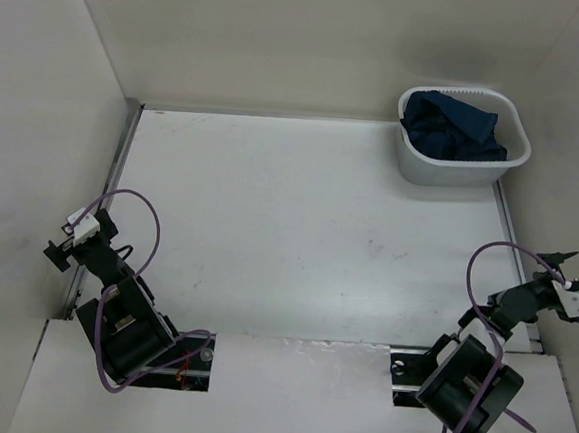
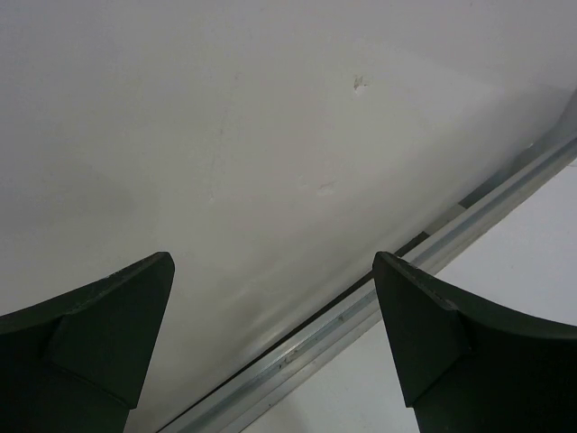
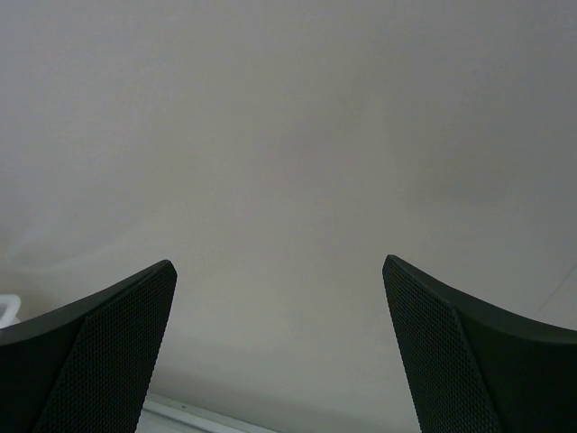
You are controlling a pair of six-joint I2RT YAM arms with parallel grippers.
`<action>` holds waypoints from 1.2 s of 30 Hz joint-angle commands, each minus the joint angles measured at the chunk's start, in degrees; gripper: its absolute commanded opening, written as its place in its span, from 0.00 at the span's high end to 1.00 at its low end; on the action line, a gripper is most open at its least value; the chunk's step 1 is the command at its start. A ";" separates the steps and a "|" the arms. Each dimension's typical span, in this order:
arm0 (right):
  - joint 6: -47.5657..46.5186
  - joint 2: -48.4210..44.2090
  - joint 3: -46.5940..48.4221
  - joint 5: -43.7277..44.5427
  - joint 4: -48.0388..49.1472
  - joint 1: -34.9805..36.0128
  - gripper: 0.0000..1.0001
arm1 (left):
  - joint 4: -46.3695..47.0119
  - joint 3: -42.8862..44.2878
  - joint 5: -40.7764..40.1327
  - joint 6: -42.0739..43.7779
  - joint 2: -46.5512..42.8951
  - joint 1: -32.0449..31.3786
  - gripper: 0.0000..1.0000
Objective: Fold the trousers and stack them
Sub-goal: Grab the trousers from the pile
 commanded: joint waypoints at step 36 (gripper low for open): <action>-12.05 53.50 105.54 -20.48 -91.81 43.39 0.00 | -93.40 59.41 36.84 -1.68 5.56 -53.70 0.05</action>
